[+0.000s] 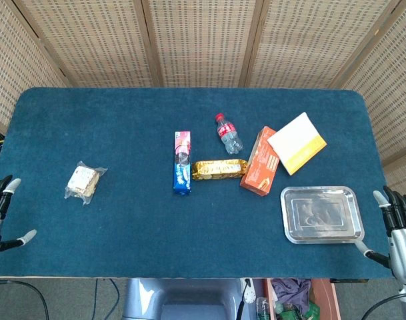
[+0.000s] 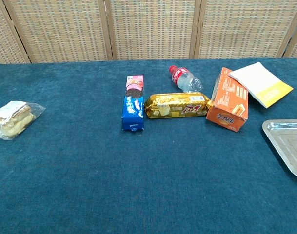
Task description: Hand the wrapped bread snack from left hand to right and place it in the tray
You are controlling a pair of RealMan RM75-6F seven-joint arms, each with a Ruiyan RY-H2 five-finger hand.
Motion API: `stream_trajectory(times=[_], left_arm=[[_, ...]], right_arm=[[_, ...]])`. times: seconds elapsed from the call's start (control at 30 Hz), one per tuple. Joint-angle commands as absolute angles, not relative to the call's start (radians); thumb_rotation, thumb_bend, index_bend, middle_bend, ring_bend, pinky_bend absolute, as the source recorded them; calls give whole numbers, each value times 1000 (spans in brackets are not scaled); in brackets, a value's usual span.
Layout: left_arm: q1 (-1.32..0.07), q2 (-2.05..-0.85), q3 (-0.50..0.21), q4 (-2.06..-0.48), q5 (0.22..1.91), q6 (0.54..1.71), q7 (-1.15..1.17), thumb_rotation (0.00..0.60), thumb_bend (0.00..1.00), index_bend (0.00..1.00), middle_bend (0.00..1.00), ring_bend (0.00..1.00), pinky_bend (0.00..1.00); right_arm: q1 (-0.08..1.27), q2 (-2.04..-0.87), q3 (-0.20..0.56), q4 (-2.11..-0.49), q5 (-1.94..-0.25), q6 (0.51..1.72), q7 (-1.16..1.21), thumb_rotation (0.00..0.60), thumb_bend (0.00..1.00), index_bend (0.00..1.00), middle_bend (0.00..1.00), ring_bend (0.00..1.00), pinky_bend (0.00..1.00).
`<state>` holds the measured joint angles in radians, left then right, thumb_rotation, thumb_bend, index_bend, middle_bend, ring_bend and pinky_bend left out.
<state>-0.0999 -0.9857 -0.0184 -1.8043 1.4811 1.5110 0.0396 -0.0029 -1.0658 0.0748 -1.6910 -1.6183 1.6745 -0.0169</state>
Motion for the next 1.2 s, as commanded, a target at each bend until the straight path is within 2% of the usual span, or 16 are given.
stream_trajectory(times=[0.03,0.2,0.3,0.37,0.47,0.57,0.67,0.97,1.1,1.13,1.2], left_arm=[[-98,-988,-19,-1804,1481,1510,45,600,0,0,0,0,0],[-108,-997,-24,-1796,1469,1487,64,600,0,0,0,0,0],[-146,-1021,-48,-1755,1432,1430,82,600,0,0,0,0,0],[-190,-1049,-68,-1706,1401,1358,66,600,0,0,0,0,0],[-293,-1112,-90,-1564,1371,1174,-31,600,0,0,0,0,0],[-442,-1245,-110,-1298,1352,937,-118,600,0,0,0,0,0],[-503,-1328,-102,-1145,1371,862,-136,600,0,0,0,0,0],[-582,-1473,-104,-905,1382,805,-176,600,0,0,0,0,0],[-611,-1502,-97,-857,1385,767,-185,600,0,0,0,0,3],[-617,-1507,-96,-853,1385,760,-184,600,0,0,11,0,20],[-624,-1514,-98,-847,1380,755,-183,600,0,39,110,23,87]], right_arm=[[-3,-1065,75,-1690,-1620,1674,-15,600,0,0,0,0,0],[-2,-1066,75,-1692,-1618,1671,-15,600,0,0,0,0,0],[-2,-1067,74,-1694,-1618,1669,-17,600,0,0,0,0,0],[-1,-1069,75,-1691,-1616,1666,-21,600,0,0,0,0,0],[6,-1074,79,-1687,-1602,1648,-28,600,0,0,0,0,0],[25,-1078,96,-1690,-1551,1602,-32,600,0,0,0,0,0],[33,-1081,106,-1690,-1522,1584,-44,600,0,0,0,0,0],[43,-1088,115,-1674,-1481,1552,-46,600,0,0,0,0,0],[44,-1089,113,-1674,-1483,1552,-48,600,0,0,0,0,0],[44,-1089,113,-1675,-1484,1552,-48,600,0,0,0,0,0],[43,-1089,112,-1676,-1487,1554,-47,600,0,0,0,0,0]])
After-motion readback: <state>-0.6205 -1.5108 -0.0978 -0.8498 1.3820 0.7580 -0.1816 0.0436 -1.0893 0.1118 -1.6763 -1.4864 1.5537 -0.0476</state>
